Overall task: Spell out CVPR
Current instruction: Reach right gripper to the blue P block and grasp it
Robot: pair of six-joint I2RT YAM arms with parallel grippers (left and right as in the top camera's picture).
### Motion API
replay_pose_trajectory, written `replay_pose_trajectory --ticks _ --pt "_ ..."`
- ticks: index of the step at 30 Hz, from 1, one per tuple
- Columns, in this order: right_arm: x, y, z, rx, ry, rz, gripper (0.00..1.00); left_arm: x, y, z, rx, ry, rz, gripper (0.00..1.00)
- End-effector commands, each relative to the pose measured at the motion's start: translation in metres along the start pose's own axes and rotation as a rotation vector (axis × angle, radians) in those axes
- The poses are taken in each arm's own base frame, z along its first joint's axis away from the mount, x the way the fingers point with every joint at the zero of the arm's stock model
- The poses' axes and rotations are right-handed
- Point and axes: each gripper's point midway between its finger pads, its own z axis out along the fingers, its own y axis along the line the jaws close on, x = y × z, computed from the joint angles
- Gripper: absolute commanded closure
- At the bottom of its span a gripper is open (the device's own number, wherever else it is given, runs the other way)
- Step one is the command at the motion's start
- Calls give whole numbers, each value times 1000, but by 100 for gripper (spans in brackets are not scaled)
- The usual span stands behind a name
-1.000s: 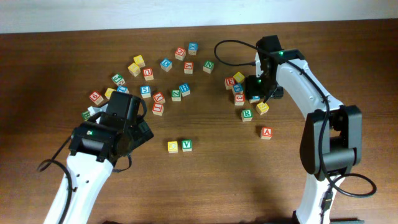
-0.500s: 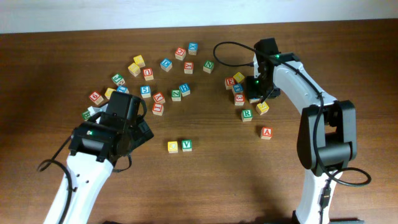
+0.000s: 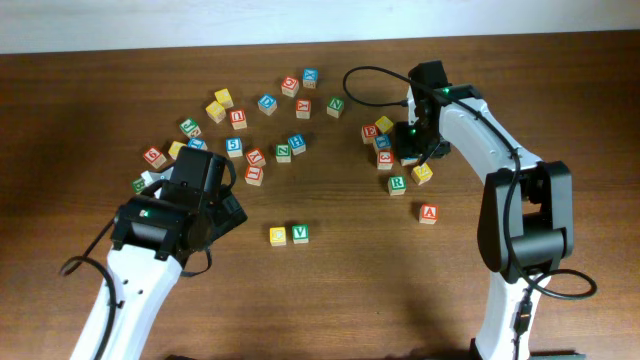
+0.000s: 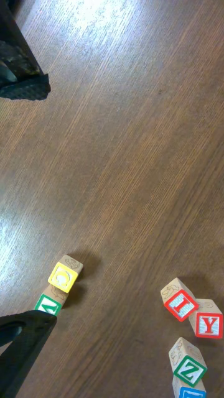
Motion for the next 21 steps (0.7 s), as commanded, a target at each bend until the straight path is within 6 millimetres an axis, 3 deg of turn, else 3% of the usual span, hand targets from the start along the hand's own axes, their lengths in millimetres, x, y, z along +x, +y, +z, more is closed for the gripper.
replay_pose_trajectory --ticks 1,8,12,18,19,20,21 --pt "6 -1 10 12 25 -6 52 0 0 0 0 4 5 1" --pt "7 -3 11 24 27 -6 53 0 1 0 0 4 5 1" --pt "16 -5 24 25 36 -6 52 0 1 0 0 4 5 1" --pt "12 -4 27 22 18 -7 52 0 1 0 0 4 5 1" --pt "12 -4 29 23 22 -7 54 0 1 0 0 4 5 1" --pt "12 -4 29 23 23 -7 63 0 1 0 0 4 5 1" --pt "12 -4 29 22 19 -6 64 0 1 0 0 4 5 1"
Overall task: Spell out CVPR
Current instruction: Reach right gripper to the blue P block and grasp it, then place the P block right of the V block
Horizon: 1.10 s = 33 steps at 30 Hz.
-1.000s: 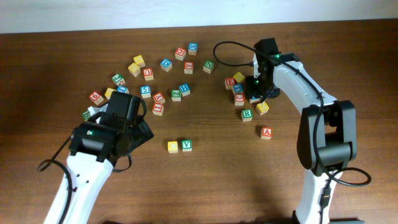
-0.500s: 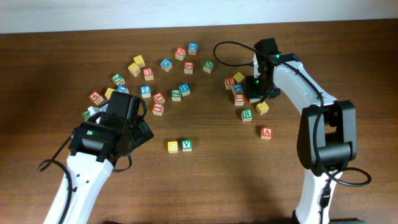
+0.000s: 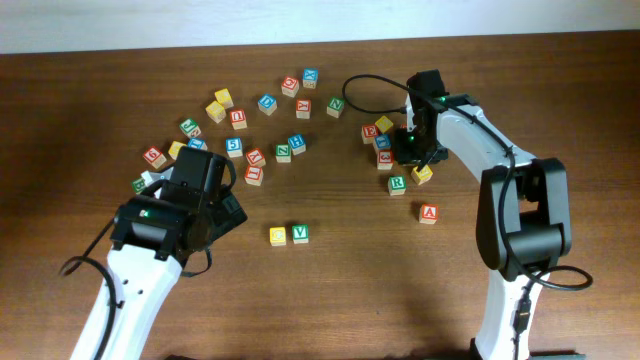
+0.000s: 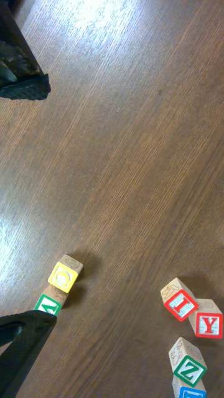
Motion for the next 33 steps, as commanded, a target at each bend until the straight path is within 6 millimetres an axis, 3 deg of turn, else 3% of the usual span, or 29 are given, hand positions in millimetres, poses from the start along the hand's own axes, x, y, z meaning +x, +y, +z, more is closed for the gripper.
replay_pose_trajectory --ticks 1,4,8,11,14,17,19,22,25,29,33 --pt "5 -1 9 17 18 -8 68 0 1 0 0 4 5 1" --pt "4 -1 8 17 15 -8 71 0 1 0 0 4 5 1" --pt "-11 2 -25 11 -23 -6 71 0 0 0 0 4 5 1" --pt "-22 6 -80 0 -91 -8 71 0 1 0 0 4 5 1" --pt "-17 12 -143 -36 -166 -12 71 0 1 0 0 4 5 1" --pt "28 38 -215 -211 -152 -29 71 0 1 0 0 4 5 1" --pt "47 45 -227 -257 -115 -31 71 0 1 0 0 4 5 1" --pt "83 57 -221 -257 20 -59 71 0 0 0 0 4 5 1" --pt "109 81 -193 -253 105 -92 71 0 1 0 0 4 5 1" --pt "135 120 -111 -280 106 -66 71 0 1 0 0 4 5 1" --pt "158 140 -48 -251 23 -31 72 0 1 0 0 4 5 1"
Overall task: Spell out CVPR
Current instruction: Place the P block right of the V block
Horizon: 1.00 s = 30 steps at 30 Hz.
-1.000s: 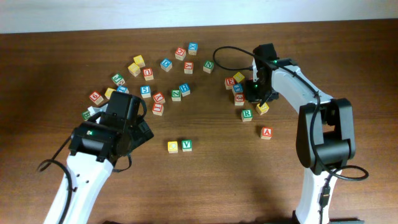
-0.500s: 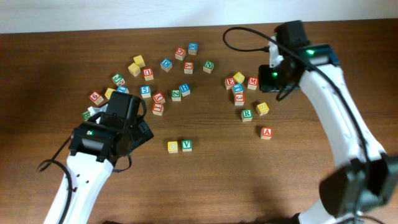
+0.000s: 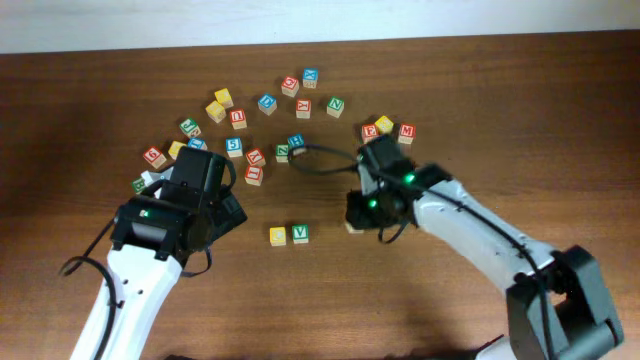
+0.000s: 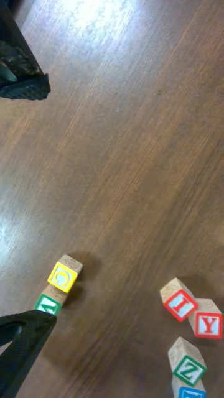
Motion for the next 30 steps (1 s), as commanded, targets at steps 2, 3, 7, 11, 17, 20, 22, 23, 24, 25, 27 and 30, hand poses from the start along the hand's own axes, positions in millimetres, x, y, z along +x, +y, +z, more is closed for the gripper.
replay_pose_trajectory --ticks 2,3,7,11,17,20,22,23,24,25,27,30 --pt "25 -1 35 89 -16 31 72 0 0 0 2 2 5 1" --pt "28 1 38 104 -17 22 72 0 0 0 2 2 5 1" --pt "28 -3 41 215 -80 56 72 0 0 0 2 2 5 1" --pt "15 8 42 164 -135 92 72 0 0 0 2 2 5 1" --pt "0 25 45 106 -205 94 72 0 0 0 2 2 5 1" --pt "2 22 68 106 -176 95 71 0 0 0 2 2 5 1" --pt "9 24 80 81 -134 96 71 0 0 0 2 2 5 1" --pt "11 23 82 82 -123 97 67 0 0 0 2 2 5 1" --pt "11 24 82 78 -120 96 58 0 0 0 2 2 5 1" --pt "13 28 82 58 -109 95 54 0 0 0 2 2 5 1" --pt "14 33 81 36 -96 94 52 0 0 0 2 2 5 1" --pt "8 39 66 45 -87 88 51 0 0 0 2 2 5 1"
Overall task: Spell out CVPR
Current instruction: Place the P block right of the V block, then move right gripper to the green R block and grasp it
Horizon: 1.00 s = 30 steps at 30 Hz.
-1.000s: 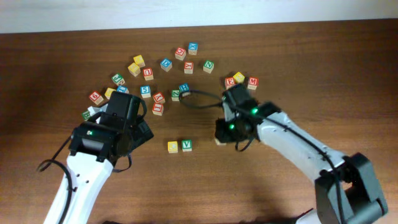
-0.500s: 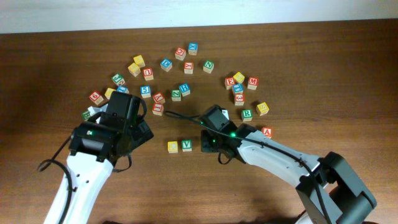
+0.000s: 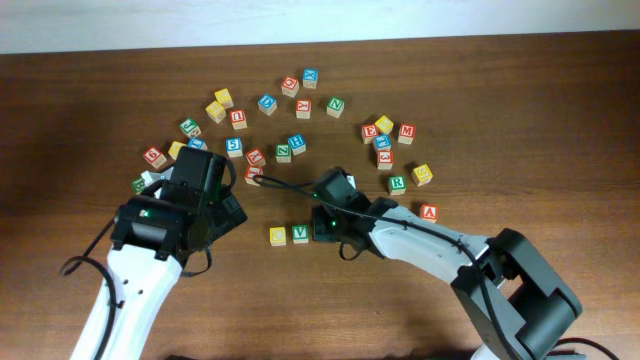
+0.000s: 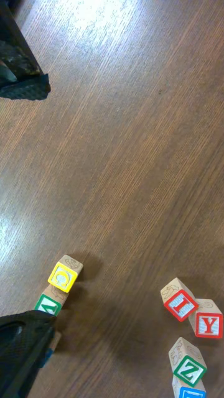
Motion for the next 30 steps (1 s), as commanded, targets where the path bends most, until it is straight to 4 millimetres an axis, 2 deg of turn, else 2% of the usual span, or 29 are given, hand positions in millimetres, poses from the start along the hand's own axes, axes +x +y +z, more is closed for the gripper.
replay_pose_trajectory --ticks 1,5,6,9,10,12,14,16,17,20,27,29,30 --pt "6 4 -5 7 54 2 51 0 1 0 0 4 5 1" --pt "-8 -6 -25 72 68 38 44 0 1 0 0 4 5 1" --pt "-26 -7 -40 51 64 23 44 0 1 0 0 4 5 1" --pt "-44 9 -65 -107 96 -55 39 0 1 0 0 4 5 1" --pt "-52 5 -75 -120 98 -35 39 0 1 0 0 4 5 1" --pt "-71 -21 -91 -91 83 6 38 0 1 0 0 4 5 1" --pt "-87 -52 -95 -61 57 -19 38 0 1 0 0 4 5 1" --pt "-95 -83 -94 14 45 -20 37 0 1 0 0 4 5 1" --pt "-97 -93 -92 46 44 -19 37 0 1 0 0 4 5 1" --pt "-95 -131 -78 267 52 -29 36 0 1 0 0 4 5 1" --pt "-80 -153 -36 330 157 -68 36 0 1 0 0 4 5 1" --pt "-81 -154 -31 330 156 -68 37 0 1 0 0 4 5 1" --pt "-83 -154 -30 327 147 -68 41 0 1 0 0 4 5 1"
